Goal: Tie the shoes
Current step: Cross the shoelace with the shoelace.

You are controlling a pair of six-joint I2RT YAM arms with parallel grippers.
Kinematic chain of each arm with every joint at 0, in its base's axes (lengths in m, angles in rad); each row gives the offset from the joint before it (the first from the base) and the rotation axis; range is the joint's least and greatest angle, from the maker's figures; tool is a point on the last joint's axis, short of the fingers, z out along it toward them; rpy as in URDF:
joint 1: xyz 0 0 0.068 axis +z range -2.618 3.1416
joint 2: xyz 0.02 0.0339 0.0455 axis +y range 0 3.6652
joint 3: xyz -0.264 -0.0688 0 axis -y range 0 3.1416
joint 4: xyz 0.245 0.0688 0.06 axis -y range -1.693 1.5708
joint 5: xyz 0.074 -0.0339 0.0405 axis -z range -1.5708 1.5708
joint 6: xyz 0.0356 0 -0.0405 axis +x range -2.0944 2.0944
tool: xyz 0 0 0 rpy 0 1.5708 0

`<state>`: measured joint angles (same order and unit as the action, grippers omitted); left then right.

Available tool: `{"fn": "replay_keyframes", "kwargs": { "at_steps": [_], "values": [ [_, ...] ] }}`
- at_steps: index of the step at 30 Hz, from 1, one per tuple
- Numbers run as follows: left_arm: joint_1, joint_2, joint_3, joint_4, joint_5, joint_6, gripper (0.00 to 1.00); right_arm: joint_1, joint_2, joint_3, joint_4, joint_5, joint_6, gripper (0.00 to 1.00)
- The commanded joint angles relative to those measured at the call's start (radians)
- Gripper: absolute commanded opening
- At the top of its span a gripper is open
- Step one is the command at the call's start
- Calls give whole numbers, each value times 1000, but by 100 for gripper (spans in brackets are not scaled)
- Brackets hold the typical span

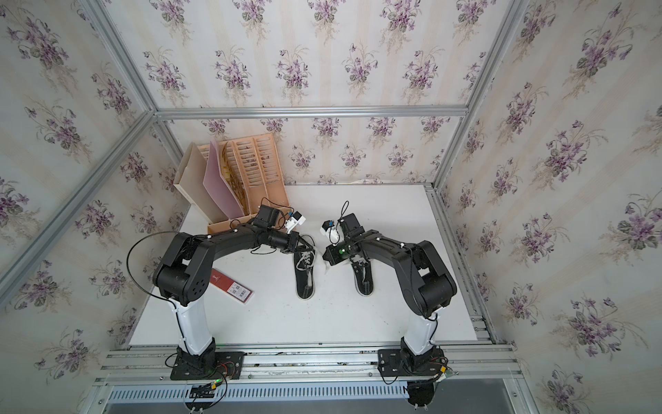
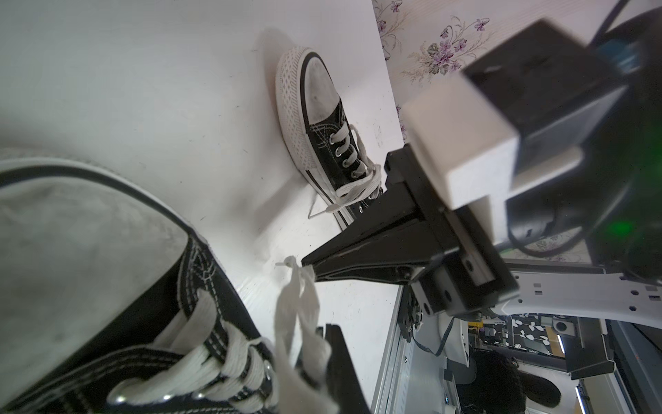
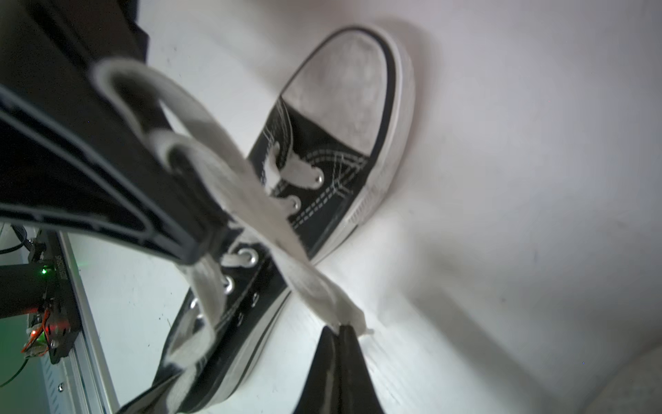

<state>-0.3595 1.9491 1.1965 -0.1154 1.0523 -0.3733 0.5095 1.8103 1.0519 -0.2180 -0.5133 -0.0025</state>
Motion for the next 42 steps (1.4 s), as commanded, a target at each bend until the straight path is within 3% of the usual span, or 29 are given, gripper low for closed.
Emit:
{"fn": "replay_keyframes", "kwargs": {
  "at_steps": [1,5,11,24,30,34,40,42],
  "values": [
    [1,-4,-4,-6,13,21,0,1,-15,-16,-15,9,16,16],
    [2,-3,-7,-21,3,32,0,-3,-35,0,-2,60,5,26],
    [1,-4,-3,-27,-8,33,0,-3,19,59,30,58,-35,32],
    [2,0,3,-31,-8,28,0,1,129,135,65,-77,-67,35],
    [3,3,9,-33,-8,30,0,4,152,149,59,-76,-67,35],
    [2,4,9,-33,-9,28,0,4,145,142,67,-71,-65,26],
    [3,4,6,-33,-10,28,0,4,139,140,53,-77,-70,1],
    [1,4,6,-32,-10,29,0,3,121,134,51,-60,-68,0]
  ]
}}
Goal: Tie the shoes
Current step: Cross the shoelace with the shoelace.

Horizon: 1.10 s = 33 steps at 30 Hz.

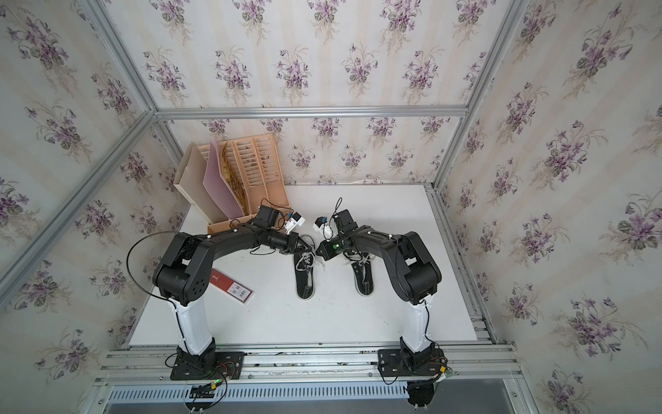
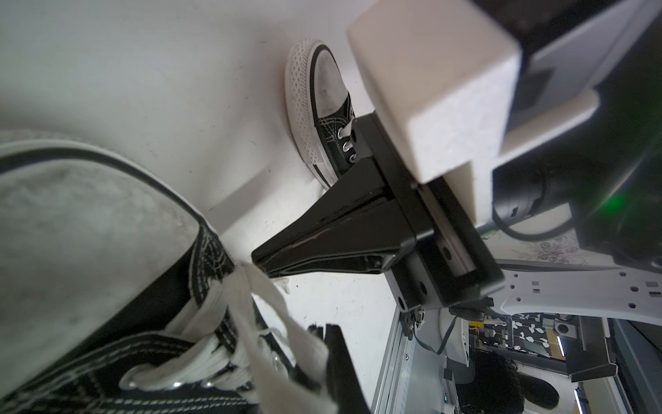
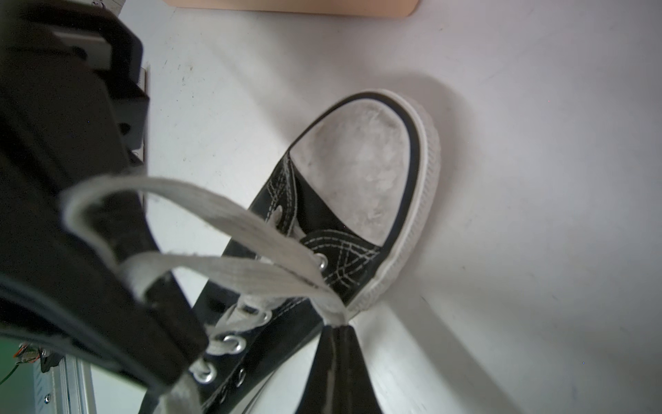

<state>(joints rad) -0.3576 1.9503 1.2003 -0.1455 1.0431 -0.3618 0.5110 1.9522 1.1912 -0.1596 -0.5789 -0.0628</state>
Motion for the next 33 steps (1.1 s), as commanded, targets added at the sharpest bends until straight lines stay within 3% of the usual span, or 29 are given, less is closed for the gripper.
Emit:
{"fn": "replay_keyframes", "kwargs": {
  "at_steps": [1,7,16,33],
  "values": [
    [0,3,3,-2,0,17,0,1,-29,-11,-4,14,-7,0],
    [-1,12,13,-16,4,31,0,0,-101,-42,6,47,8,0],
    [-9,53,43,-26,25,38,0,14,-233,-66,55,-16,68,0],
    [-10,67,49,-27,9,40,0,116,-216,46,10,-23,87,0]
  ]
}}
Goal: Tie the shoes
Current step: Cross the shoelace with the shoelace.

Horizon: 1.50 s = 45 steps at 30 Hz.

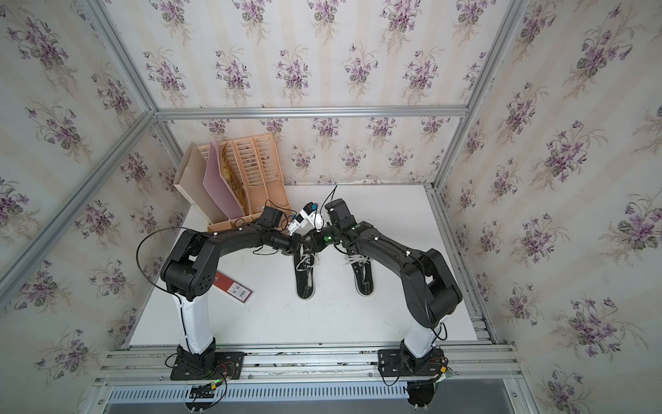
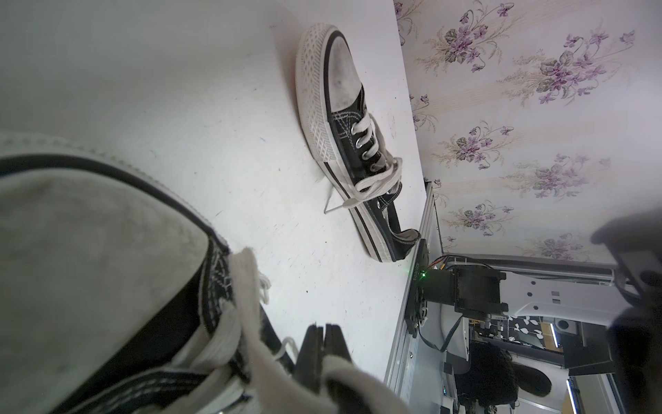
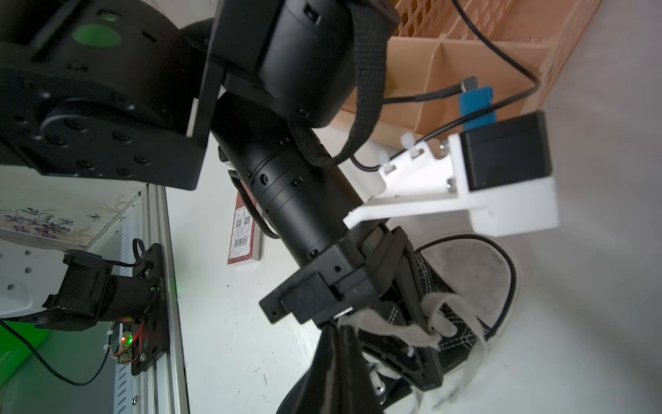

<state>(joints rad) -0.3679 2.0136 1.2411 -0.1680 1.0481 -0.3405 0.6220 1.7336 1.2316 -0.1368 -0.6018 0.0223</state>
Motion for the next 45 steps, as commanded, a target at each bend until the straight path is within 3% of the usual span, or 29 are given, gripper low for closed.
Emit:
{"fn": "replay_keyframes", "kwargs": {
  "at_steps": [1,10,36,40,45],
  "values": [
    [0,2,9,-3,6,18,0,5,4,1,-19,13,-4,0],
    [0,3,30,-38,12,45,0,5,-17,-6,-95,153,-65,0],
    [-3,14,55,-61,4,57,0,34,20,-108,-75,240,-108,0],
    [-2,-2,34,-47,-12,47,0,29,7,-99,-101,236,-108,21],
    [8,-39,-7,-28,-41,28,0,-23,-60,-122,-90,169,-85,38]
  ]
}}
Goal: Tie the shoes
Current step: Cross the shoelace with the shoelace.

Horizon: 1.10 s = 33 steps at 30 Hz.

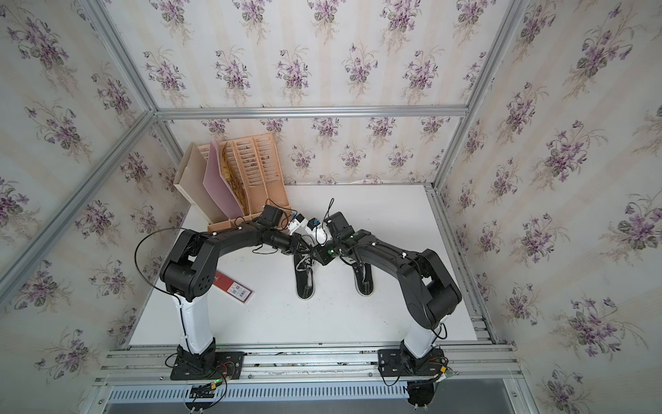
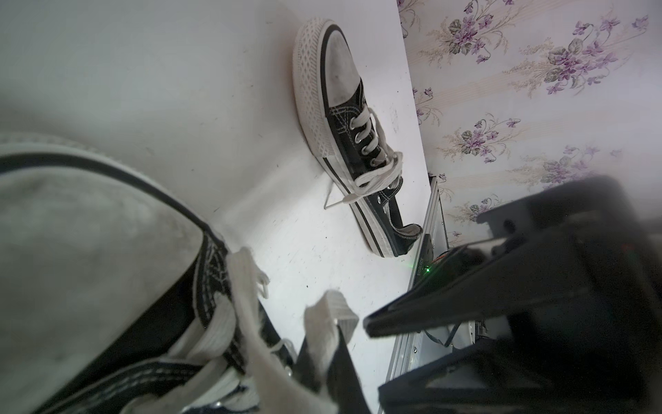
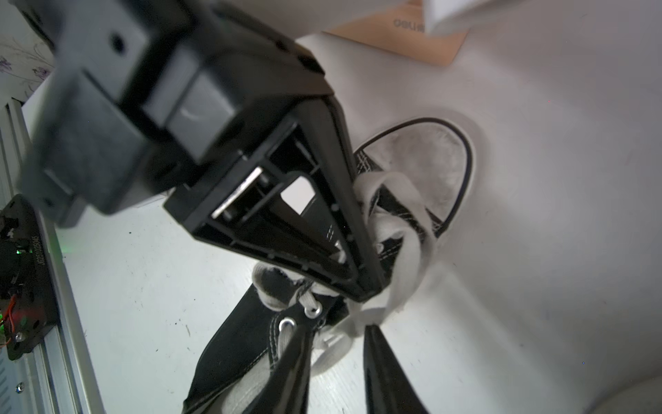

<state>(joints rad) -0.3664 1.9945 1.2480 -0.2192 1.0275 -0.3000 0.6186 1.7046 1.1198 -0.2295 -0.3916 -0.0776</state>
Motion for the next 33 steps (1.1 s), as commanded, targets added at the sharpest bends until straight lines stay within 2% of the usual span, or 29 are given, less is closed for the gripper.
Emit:
{"fn": "replay_keyframes", "kwargs": {
  "at_steps": [1,7,14,26,33],
  "values": [
    [10,-30,-26,28,-28,-16,0,-31,-47,-23,8,-54,18,41],
    [39,-72,-77,35,-60,-27,0,-108,-113,-160,136,-162,78,45],
    [52,-82,-113,35,-76,-28,0,-109,-49,-251,259,-264,140,42],
    [52,-73,-127,63,-87,-51,0,-100,86,-204,269,-360,112,44],
    [52,-70,-125,65,-88,-53,0,-91,133,-171,259,-391,101,40]
  ]
}}
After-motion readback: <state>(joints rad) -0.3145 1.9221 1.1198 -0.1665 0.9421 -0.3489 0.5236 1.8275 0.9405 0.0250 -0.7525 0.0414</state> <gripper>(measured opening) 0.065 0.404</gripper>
